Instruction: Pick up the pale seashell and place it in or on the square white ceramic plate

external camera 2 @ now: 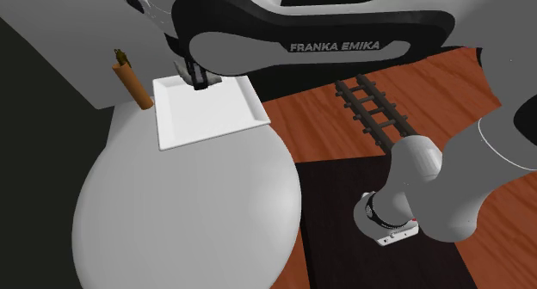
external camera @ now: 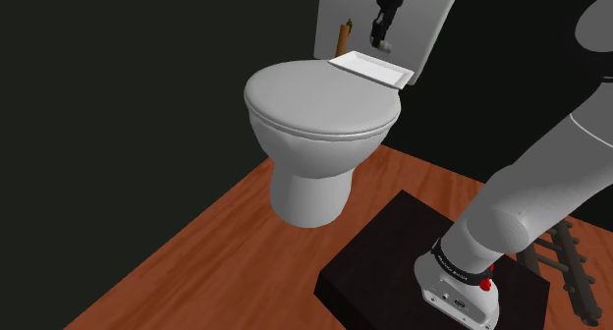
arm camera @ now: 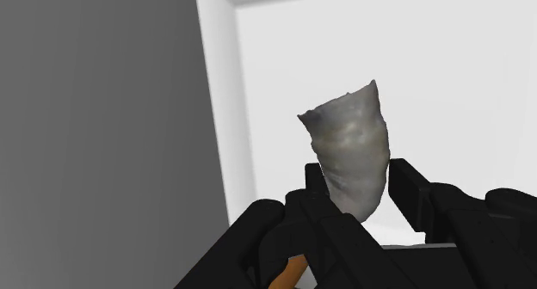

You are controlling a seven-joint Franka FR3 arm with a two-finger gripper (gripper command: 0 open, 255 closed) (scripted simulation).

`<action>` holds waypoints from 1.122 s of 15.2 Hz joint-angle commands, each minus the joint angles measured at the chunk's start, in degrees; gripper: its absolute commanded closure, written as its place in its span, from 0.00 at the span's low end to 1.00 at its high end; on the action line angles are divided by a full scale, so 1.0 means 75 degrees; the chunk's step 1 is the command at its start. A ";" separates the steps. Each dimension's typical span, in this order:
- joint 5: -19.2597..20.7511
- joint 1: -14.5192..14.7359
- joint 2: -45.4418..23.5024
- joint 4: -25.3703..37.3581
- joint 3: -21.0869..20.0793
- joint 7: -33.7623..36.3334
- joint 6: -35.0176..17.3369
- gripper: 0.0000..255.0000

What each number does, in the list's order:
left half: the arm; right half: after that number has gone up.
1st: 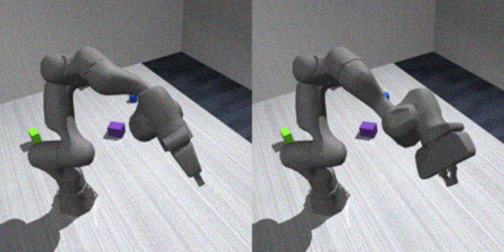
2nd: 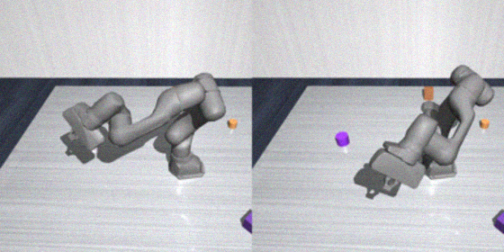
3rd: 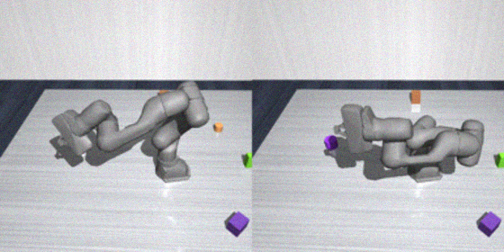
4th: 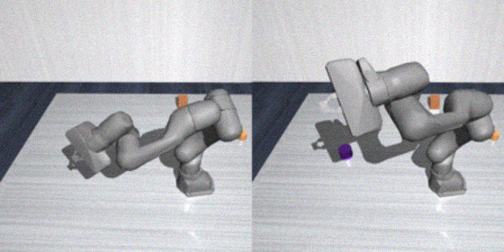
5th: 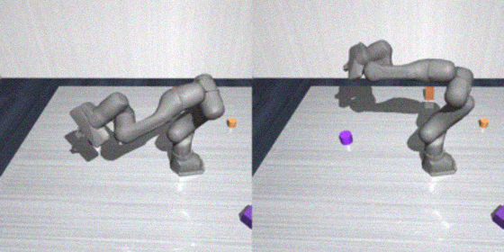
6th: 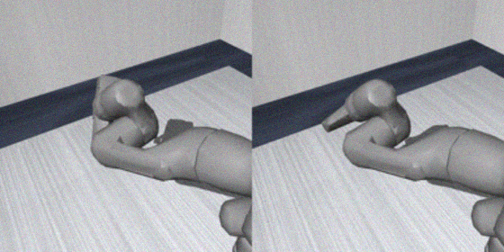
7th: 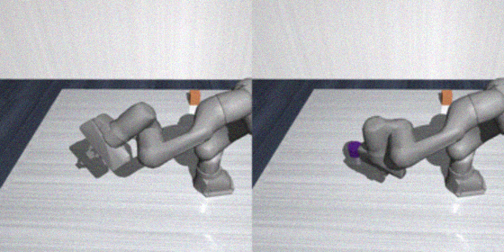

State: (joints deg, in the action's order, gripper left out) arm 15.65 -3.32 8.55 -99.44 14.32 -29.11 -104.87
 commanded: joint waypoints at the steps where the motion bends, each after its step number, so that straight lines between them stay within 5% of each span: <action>1: 0.0024 -0.0005 0.0035 -0.0265 0.0005 0.0056 -0.0229 1.00; 14: 0.0100 -0.0024 0.0126 -0.0965 0.0022 0.0207 -0.0825 1.00; 15: 0.0100 -0.0024 0.0126 -0.0965 0.0022 0.0207 -0.0825 0.00; 17: 0.0100 -0.0024 0.0126 -0.0965 0.0022 0.0207 -0.0825 0.00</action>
State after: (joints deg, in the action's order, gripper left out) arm 16.41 -3.50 9.49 -106.68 14.48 -27.56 -111.05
